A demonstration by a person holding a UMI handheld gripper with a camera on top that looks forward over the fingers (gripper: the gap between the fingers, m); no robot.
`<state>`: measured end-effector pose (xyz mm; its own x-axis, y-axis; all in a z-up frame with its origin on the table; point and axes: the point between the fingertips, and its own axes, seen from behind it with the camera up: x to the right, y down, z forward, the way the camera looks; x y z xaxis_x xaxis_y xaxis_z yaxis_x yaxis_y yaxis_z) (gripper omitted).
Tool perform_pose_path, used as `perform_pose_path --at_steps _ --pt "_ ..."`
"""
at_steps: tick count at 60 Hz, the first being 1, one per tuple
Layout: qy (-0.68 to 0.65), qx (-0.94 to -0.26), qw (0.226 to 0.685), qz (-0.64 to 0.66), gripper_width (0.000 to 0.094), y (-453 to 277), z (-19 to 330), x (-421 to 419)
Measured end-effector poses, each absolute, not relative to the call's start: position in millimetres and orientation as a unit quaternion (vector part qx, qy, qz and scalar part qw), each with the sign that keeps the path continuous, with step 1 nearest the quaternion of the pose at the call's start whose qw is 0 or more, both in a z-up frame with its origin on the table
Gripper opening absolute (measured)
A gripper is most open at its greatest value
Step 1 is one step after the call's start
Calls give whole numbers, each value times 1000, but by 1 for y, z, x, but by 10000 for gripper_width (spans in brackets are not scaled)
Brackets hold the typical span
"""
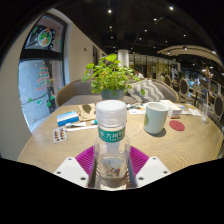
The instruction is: Pour water
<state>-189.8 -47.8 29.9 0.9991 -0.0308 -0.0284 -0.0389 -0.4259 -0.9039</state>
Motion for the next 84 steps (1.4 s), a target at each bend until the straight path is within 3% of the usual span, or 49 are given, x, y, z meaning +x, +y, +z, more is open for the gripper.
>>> perform_pose_path --at_steps 12,19,30,40,52,64,76,84 --pt "-1 -845 535 5 415 -42 48 -197" --pt "11 -834 550 30 416 -30 89 -207" --pt "121 -793 560 209 414 17 165 -221" --pt "274 -701 494 436 412 64 206 -215" --pt "457 -534 366 610 410 104 202 -164" --pt "541 -407 295 675 409 129 180 -126" --pt "544 -419 275 673 407 129 171 -126" --pt "475 -542 328 611 410 122 175 -135"
